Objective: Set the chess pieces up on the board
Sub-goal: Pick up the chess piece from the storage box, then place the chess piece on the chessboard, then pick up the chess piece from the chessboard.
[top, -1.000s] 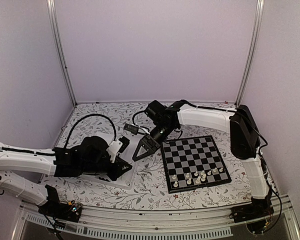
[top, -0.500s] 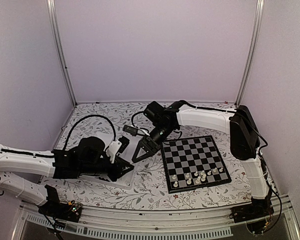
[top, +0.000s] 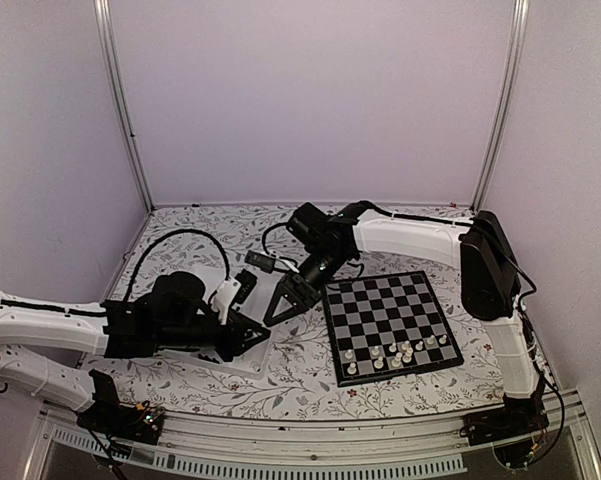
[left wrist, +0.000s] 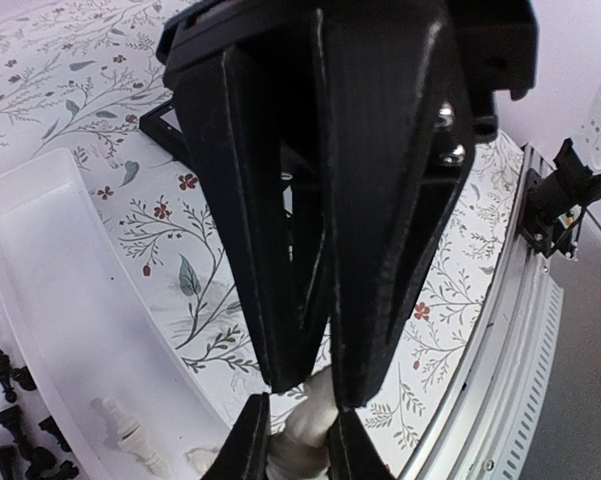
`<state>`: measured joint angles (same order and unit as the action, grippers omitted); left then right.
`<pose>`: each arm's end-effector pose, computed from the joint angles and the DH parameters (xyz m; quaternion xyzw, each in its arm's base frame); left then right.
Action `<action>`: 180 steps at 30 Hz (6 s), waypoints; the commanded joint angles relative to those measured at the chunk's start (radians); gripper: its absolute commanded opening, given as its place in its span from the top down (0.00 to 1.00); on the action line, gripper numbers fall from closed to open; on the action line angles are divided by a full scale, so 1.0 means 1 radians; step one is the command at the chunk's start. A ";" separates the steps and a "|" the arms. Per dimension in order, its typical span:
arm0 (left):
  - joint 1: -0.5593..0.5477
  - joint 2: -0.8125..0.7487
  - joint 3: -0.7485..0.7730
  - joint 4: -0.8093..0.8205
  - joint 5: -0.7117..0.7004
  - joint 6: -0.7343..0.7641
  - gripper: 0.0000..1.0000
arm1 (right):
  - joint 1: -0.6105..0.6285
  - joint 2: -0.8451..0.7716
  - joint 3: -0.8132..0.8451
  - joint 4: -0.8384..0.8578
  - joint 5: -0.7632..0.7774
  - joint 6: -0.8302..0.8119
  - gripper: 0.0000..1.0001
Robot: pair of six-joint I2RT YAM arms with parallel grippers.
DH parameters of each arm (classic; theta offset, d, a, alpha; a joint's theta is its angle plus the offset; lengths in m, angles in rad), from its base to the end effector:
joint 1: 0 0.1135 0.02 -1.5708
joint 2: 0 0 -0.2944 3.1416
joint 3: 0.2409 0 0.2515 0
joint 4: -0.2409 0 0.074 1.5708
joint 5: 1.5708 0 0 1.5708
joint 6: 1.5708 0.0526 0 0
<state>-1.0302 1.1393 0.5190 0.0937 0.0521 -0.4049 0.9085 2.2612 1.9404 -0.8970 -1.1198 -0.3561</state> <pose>0.1211 -0.2071 0.2242 0.2789 0.8205 -0.3448 0.3608 0.2650 0.4169 0.2295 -0.5682 0.6178 0.5436 0.0006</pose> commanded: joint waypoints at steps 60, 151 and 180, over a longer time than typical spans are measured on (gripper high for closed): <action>0.069 0.114 0.035 -0.052 -0.210 0.036 1.00 | -0.118 -0.588 -0.569 0.026 1.023 -0.232 1.00; 0.090 0.258 0.137 -0.117 -0.162 0.049 1.00 | -0.334 -0.901 -1.134 -0.002 1.096 -0.347 0.84; 0.090 0.295 0.148 -0.111 -0.145 0.053 1.00 | -0.350 -0.844 -1.122 0.031 1.110 -0.350 0.82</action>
<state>-0.9543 1.4231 0.6426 -0.0265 -0.1032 -0.3519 0.5671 1.4025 0.8234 -0.8909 -0.0113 -0.7036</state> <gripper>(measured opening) 0.087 0.191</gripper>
